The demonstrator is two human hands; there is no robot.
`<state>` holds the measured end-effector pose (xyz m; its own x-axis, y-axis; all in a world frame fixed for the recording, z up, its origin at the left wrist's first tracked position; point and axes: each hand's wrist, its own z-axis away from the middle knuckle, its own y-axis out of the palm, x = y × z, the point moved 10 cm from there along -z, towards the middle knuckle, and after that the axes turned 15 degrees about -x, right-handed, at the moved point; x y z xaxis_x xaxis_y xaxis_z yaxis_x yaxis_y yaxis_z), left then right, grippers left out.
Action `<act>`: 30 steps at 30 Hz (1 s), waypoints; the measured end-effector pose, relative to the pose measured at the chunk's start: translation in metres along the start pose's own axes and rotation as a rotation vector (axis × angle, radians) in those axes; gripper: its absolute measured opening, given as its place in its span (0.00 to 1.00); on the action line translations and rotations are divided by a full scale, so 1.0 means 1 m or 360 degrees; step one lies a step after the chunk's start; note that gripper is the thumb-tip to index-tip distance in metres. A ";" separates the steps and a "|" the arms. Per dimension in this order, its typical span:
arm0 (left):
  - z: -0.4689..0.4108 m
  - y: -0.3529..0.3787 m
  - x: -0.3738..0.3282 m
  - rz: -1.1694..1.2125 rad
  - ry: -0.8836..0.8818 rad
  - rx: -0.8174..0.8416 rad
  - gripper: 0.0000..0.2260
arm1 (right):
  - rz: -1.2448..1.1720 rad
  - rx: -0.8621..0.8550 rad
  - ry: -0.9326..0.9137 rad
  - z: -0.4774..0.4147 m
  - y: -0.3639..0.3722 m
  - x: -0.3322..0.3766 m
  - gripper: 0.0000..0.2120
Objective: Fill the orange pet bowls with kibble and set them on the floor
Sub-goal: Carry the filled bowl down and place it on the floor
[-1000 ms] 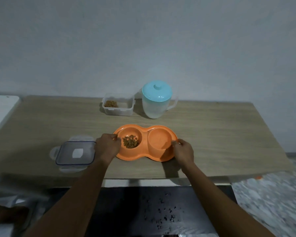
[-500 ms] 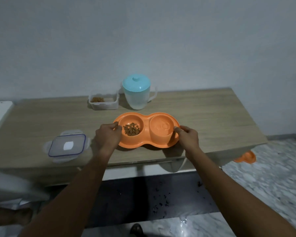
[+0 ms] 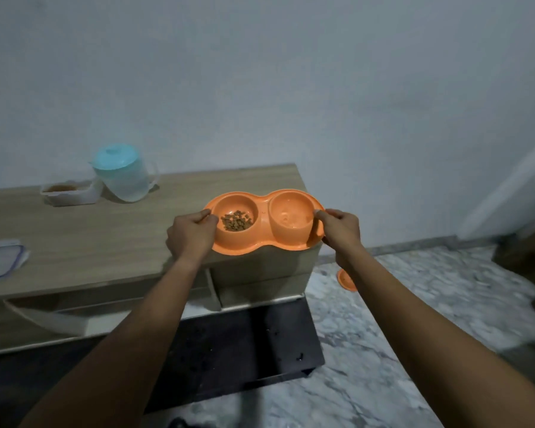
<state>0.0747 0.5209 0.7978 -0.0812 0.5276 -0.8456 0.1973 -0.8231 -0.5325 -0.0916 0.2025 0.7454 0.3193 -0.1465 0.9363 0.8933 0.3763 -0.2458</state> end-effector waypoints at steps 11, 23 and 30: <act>0.121 0.179 -0.108 0.0066 0.0122 0.0257 0.16 | 0.0009 -0.0238 0.0062 -0.142 -0.184 0.001 0.16; 0.176 0.401 -0.138 -0.0128 0.0121 0.0541 0.16 | 0.0037 -0.0335 0.0251 -0.313 -0.255 -0.069 0.17; 0.170 0.541 -0.003 -0.0426 -0.0141 0.0475 0.13 | 0.0155 -0.0117 0.0445 -0.427 -0.179 -0.217 0.14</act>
<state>0.0162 0.0379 0.5061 -0.1777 0.7221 -0.6686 -0.1333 -0.6908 -0.7107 -0.1858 -0.2234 0.4791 0.4701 -0.3629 0.8046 0.8715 0.3354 -0.3579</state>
